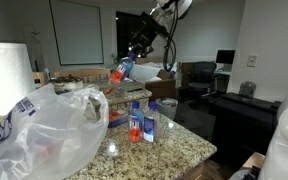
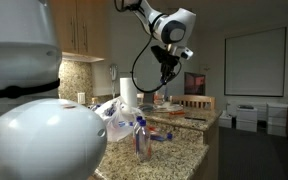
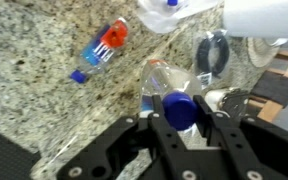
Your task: Put five plastic bottles inside the white plastic bag
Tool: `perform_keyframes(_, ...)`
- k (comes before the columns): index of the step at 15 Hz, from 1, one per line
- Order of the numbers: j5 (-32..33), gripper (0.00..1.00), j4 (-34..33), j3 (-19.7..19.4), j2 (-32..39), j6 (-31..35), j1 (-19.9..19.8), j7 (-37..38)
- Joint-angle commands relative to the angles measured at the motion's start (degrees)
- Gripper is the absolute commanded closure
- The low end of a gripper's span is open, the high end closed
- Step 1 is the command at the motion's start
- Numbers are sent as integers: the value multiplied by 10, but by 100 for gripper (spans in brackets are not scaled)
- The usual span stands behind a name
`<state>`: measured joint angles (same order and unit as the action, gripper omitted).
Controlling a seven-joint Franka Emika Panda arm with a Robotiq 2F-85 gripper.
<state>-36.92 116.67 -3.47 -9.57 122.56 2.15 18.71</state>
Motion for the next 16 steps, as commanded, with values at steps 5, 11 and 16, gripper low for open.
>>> perform_keyframes(5,-160,87,-151,87,213,-41,55,-105)
perform_keyframes(11,-140,87,-293,144,410,-145,81,-101)
perform_keyframes(16,-116,87,-413,138,464,-345,58,-90)
